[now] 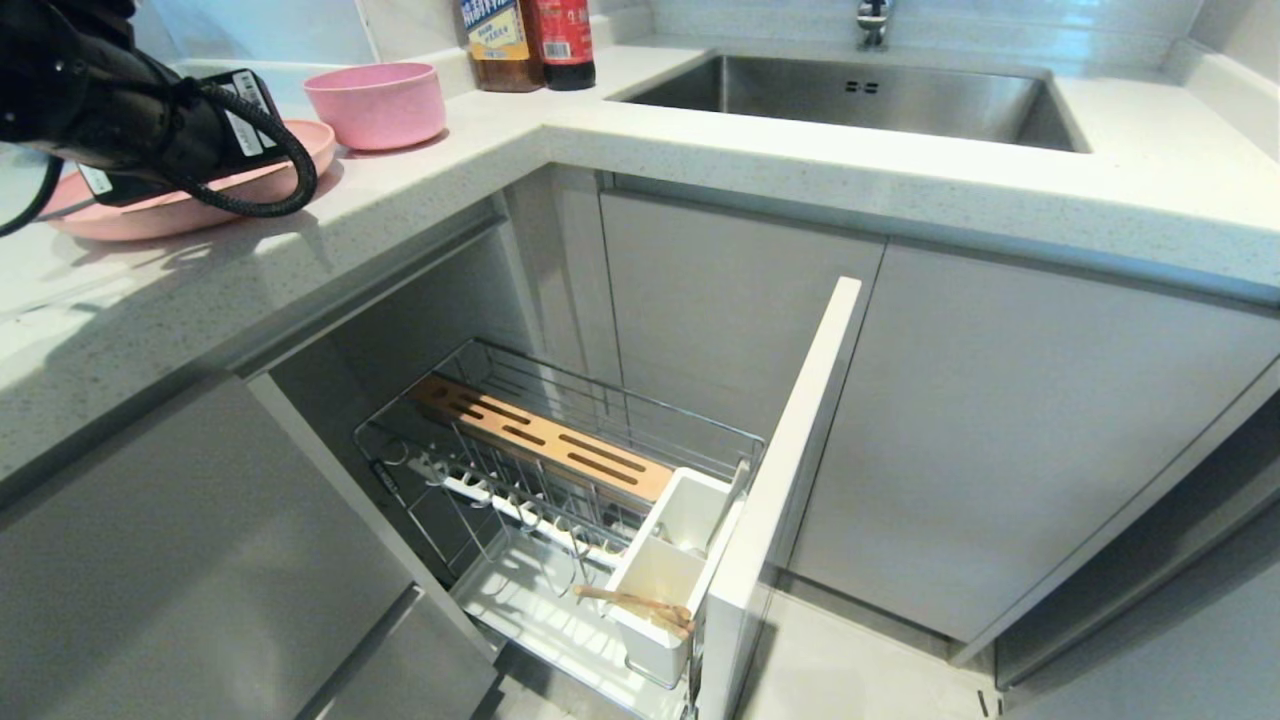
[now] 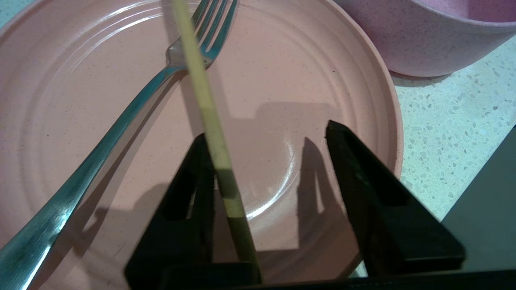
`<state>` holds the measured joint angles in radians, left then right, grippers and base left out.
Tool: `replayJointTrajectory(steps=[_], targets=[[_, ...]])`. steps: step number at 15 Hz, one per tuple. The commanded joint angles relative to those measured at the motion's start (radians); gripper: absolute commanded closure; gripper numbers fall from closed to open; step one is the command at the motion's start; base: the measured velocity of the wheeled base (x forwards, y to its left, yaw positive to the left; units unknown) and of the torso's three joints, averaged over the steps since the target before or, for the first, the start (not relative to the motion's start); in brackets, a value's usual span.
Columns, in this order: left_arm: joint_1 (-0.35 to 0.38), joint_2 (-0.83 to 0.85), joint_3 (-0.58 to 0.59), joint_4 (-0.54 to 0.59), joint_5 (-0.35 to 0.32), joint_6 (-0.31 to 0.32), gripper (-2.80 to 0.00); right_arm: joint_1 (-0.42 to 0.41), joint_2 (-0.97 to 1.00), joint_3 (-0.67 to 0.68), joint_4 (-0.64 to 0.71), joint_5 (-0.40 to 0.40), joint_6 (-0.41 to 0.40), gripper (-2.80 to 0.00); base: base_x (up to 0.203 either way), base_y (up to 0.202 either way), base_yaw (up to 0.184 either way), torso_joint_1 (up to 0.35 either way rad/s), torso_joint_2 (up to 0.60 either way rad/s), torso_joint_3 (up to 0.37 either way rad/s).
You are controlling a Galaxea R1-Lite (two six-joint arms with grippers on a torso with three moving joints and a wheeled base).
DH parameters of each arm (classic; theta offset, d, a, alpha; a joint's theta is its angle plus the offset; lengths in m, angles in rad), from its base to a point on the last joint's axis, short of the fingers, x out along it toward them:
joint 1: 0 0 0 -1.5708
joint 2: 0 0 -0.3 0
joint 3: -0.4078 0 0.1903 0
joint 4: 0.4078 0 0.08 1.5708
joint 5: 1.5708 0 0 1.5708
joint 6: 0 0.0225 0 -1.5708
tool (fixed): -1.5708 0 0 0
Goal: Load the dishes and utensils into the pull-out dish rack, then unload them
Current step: Pick up the chopsticks and place it in the cupboard
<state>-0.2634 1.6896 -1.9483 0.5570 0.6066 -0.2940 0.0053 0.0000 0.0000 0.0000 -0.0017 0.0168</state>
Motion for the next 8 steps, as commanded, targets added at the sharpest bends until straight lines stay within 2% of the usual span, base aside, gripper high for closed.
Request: replayJointTrajectory(steps=[1,8], targets=[[0.001,-0.001,0.000,0.004,0.004,-0.002,0.00,0.001,0.000,0.002,0.000,0.000,0.000,0.00,0.000,0.000,0.000,0.000,0.00,0.000],[0.001,-0.014,0.000,0.001,0.023,-0.004,0.00,0.001,0.000,0.002,0.000,0.000,0.000,0.00,0.000,0.000,0.000,0.000,0.00,0.000]])
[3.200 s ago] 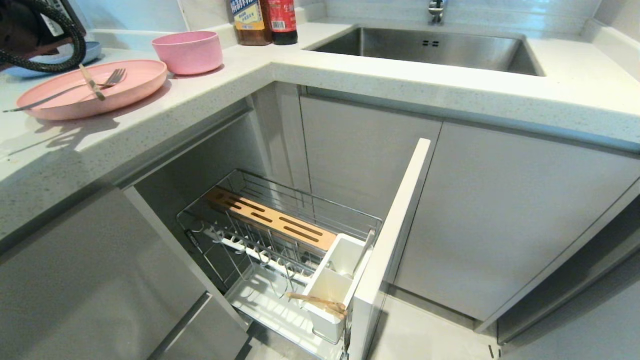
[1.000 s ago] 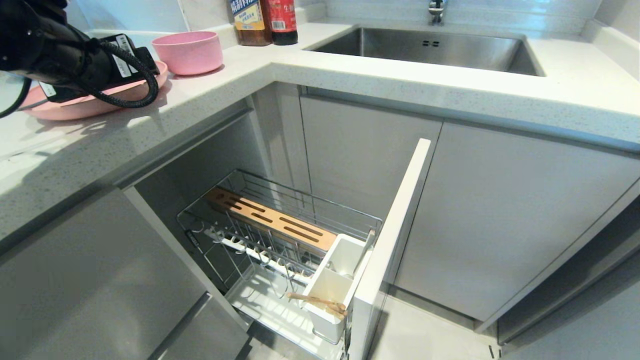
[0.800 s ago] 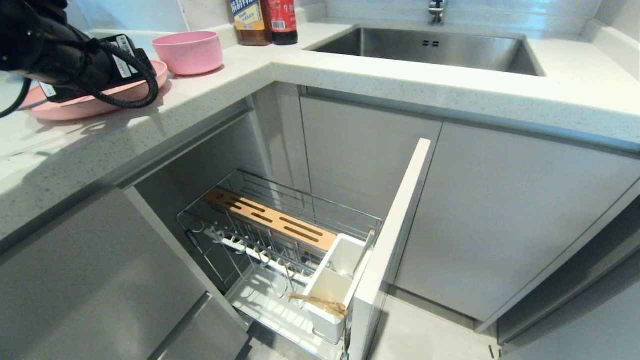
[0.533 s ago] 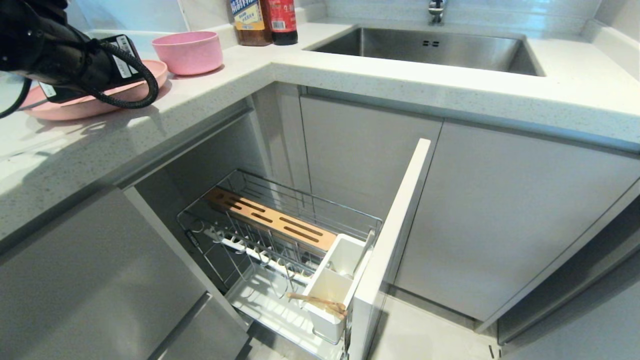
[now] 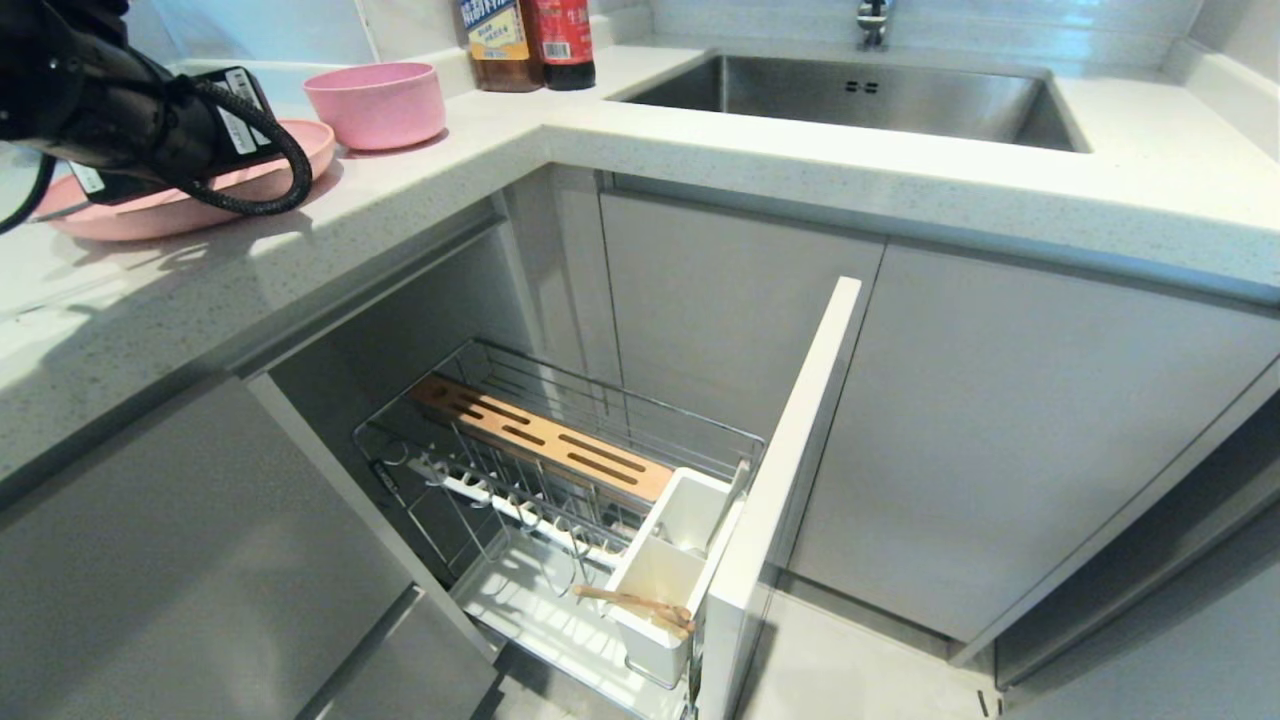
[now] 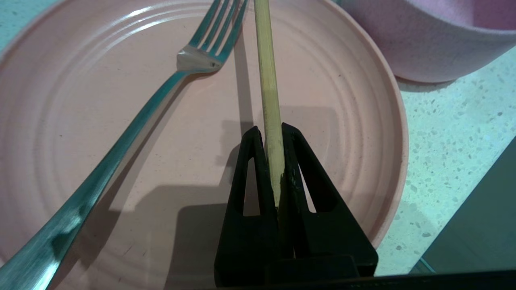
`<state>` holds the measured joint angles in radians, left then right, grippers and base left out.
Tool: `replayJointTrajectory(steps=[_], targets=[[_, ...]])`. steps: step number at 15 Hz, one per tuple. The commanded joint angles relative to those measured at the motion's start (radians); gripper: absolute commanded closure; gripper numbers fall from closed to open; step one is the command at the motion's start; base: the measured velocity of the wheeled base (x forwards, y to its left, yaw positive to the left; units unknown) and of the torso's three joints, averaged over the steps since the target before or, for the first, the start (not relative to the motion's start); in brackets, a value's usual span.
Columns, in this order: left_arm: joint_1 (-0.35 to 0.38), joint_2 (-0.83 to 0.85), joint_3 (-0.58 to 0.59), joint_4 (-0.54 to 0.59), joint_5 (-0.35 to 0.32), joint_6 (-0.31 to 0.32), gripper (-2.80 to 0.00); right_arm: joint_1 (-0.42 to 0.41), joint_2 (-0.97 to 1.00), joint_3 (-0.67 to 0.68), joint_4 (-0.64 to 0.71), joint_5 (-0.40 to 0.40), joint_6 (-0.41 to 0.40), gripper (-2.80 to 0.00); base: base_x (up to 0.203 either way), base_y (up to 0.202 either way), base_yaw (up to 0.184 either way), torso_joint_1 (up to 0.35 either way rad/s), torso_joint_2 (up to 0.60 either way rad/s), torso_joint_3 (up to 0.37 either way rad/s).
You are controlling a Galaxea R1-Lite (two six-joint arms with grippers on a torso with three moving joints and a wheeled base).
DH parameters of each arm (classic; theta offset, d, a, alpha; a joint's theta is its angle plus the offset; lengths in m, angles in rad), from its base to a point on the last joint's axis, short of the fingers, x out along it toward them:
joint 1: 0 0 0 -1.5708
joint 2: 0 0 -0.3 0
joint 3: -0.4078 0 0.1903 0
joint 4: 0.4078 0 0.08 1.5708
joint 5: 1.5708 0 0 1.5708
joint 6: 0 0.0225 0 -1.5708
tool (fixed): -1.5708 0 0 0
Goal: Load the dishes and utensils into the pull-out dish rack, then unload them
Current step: Pick up the chopsticks and place it in the cupboard
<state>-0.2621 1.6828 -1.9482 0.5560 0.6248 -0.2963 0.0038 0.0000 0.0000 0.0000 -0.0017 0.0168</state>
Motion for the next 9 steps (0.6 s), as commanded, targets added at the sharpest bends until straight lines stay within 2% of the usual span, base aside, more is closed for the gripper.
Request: replayJointTrajectory(steps=[1,5,9], targets=[[0.000,-0.012,0.000,0.000,0.013,-0.003,0.00,0.002,0.000,0.002,0.000,0.000,0.000,0.00,0.000,0.000,0.000,0.000,0.00,0.000],[0.000,-0.068,0.000,-0.048,0.015,-0.032,0.00,0.002,0.000,0.002,0.000,0.000,0.000,0.00,0.000,0.000,0.000,0.000,0.00,0.000],[-0.027,-0.153,0.002,-0.121,0.008,-0.101,0.00,0.001,0.000,0.002,0.000,0.000,0.000,0.00,0.000,0.000,0.000,0.000,0.00,0.000]])
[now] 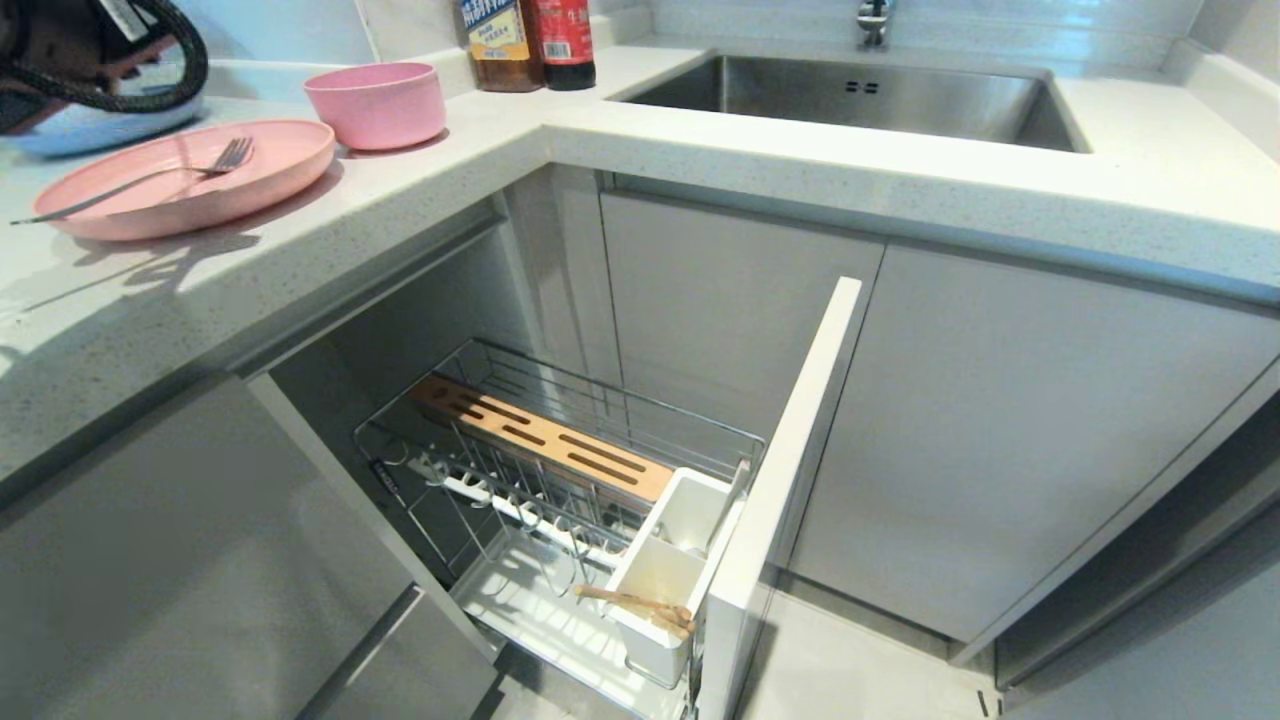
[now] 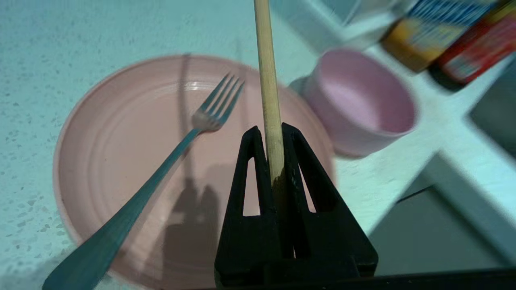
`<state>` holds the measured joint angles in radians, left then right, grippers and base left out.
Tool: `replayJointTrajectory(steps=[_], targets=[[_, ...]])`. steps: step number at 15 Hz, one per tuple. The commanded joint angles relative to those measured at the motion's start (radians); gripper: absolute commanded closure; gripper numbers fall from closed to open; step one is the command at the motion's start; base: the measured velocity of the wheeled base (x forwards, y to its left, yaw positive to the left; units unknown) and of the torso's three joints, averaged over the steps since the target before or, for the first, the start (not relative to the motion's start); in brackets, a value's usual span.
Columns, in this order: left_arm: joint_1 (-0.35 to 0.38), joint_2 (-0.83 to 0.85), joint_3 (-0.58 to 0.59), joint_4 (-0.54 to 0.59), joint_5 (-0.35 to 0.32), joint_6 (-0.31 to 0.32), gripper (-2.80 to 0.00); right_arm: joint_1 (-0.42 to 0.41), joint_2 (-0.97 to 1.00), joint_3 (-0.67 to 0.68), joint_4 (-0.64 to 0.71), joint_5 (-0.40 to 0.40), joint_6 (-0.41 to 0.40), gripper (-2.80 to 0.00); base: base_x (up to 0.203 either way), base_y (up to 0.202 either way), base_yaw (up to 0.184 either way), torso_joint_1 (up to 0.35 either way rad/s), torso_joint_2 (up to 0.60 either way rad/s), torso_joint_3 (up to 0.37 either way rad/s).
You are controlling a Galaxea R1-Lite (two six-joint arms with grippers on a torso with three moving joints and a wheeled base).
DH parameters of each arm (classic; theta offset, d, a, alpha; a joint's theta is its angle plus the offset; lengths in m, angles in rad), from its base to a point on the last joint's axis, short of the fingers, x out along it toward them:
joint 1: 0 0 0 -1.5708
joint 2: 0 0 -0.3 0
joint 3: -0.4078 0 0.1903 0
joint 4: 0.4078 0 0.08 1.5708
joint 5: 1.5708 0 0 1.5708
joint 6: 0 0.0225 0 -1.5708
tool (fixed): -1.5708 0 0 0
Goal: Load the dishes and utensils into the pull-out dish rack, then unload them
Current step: Pick up the chopsticks and place it in the cupboard
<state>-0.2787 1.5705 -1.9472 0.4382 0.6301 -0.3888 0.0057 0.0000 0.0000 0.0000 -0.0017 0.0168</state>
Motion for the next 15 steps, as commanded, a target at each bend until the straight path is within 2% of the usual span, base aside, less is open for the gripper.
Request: replayJointTrajectory(steps=[1,4,7,11,12,15], targets=[[-0.040,-0.056,0.001,-0.014,0.001,-0.032,0.00,-0.001,0.000,0.002,0.000,0.000,0.000,0.00,0.000,0.000,0.000,0.000,0.00,0.000],[-0.159,-0.084,0.002,-0.012,-0.001,-0.071,0.00,0.000,0.000,0.002,0.000,0.000,0.000,0.00,0.000,0.000,0.000,0.000,0.00,0.000],[-0.366,-0.111,0.009,0.036,-0.004,-0.110,0.00,-0.001,0.000,0.002,0.000,0.000,0.000,0.00,0.000,0.000,0.000,0.000,0.00,0.000],[-0.627,-0.101,0.013,0.234,-0.057,-0.159,0.00,0.000,0.000,0.002,-0.001,0.000,0.000,0.00,0.000,0.000,0.000,0.000,0.00,0.000],[-0.657,-0.078,0.013,0.325,-0.089,-0.163,0.00,0.000,0.000,0.002,0.000,0.000,0.000,0.00,0.000,0.000,0.000,0.000,0.00,0.000],[-0.665,-0.004,0.012,0.521,-0.138,-0.125,0.00,0.000,0.000,0.002,0.000,0.000,0.000,0.00,0.000,0.000,0.000,0.000,0.00,0.000]])
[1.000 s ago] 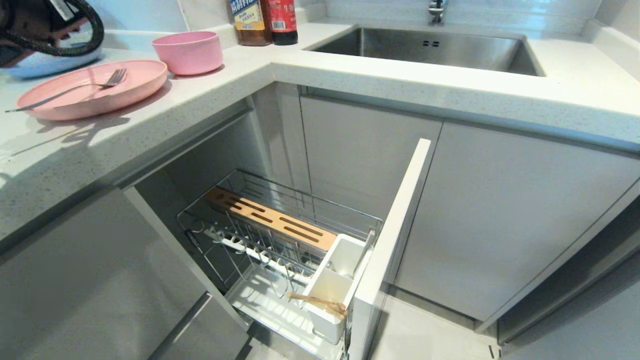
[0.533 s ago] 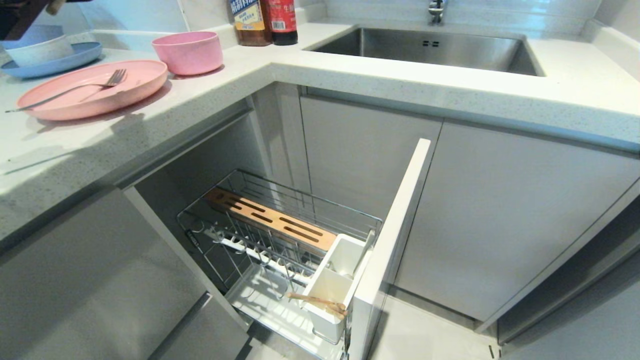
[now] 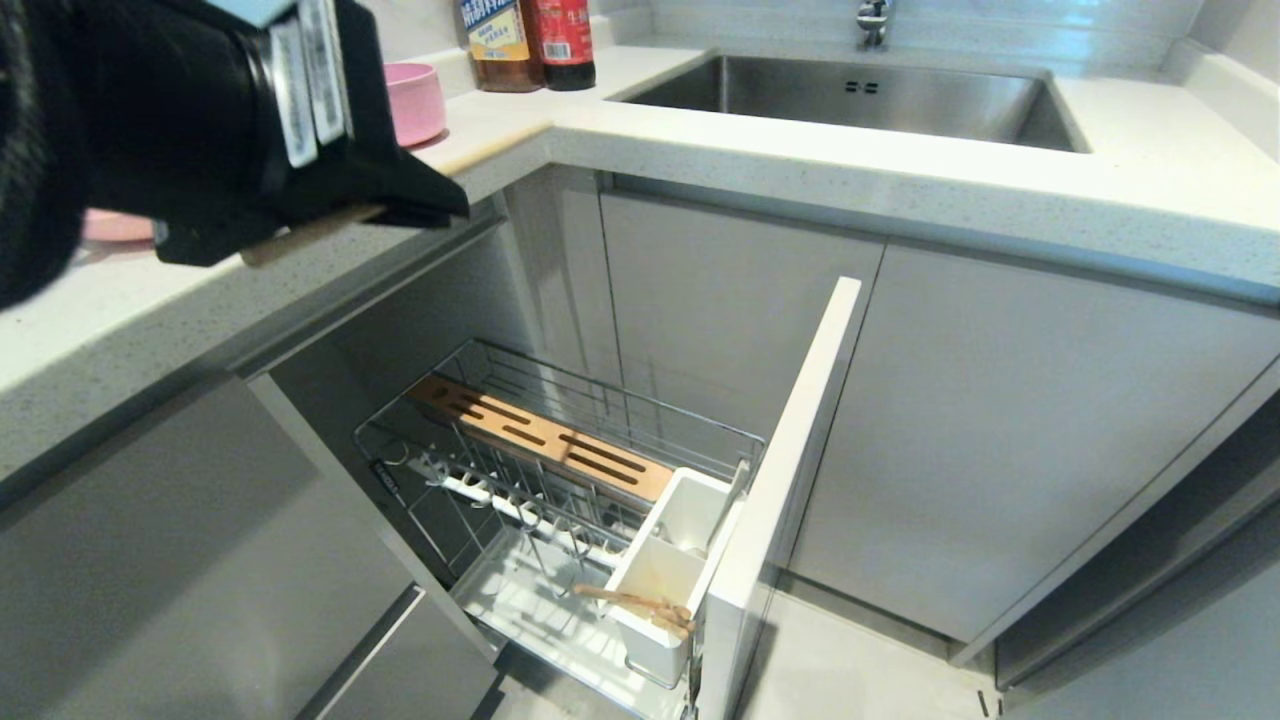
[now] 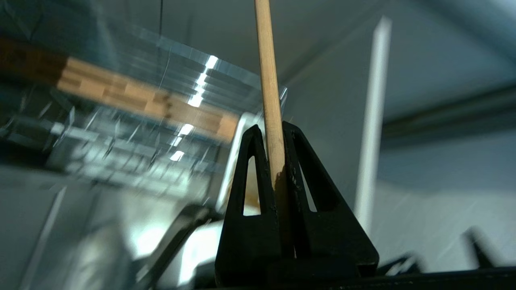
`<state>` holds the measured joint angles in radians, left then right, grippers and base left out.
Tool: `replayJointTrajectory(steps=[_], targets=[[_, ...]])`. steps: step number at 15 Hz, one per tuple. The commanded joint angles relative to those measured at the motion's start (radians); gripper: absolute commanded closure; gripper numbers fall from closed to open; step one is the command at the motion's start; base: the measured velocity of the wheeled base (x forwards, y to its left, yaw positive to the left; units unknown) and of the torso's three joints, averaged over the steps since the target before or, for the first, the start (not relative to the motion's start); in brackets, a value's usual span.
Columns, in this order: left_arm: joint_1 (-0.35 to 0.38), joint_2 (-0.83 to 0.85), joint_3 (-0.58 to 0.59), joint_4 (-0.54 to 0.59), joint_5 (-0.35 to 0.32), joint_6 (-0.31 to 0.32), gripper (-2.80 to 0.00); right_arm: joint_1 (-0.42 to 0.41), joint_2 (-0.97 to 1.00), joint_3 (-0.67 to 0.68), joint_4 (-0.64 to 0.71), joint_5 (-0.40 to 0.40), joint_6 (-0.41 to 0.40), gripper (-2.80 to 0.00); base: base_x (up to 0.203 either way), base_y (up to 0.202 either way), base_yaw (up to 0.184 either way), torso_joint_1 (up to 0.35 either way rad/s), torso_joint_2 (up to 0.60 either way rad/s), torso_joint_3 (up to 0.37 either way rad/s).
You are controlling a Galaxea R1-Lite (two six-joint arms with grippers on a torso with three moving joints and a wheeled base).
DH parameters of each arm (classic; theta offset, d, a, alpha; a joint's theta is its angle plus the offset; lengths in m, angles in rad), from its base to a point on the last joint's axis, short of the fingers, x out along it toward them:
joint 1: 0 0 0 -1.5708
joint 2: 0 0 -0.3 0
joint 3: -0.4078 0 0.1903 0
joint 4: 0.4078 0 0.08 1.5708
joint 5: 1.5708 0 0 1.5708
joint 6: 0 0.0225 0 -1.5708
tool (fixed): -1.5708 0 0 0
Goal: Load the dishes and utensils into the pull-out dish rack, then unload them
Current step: Pick up the chopsticks and place it in the cupboard
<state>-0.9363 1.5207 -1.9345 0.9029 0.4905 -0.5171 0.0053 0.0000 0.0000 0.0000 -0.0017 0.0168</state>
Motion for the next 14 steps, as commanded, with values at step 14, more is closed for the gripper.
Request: replayJointTrajectory(steps=[14], targets=[[0.007,0.245,0.000,0.481,-0.174,0.264,0.00,-0.001,0.000,0.002,0.000,0.000,0.000,0.00,0.000,0.000,0.000,0.000,0.00,0.000]])
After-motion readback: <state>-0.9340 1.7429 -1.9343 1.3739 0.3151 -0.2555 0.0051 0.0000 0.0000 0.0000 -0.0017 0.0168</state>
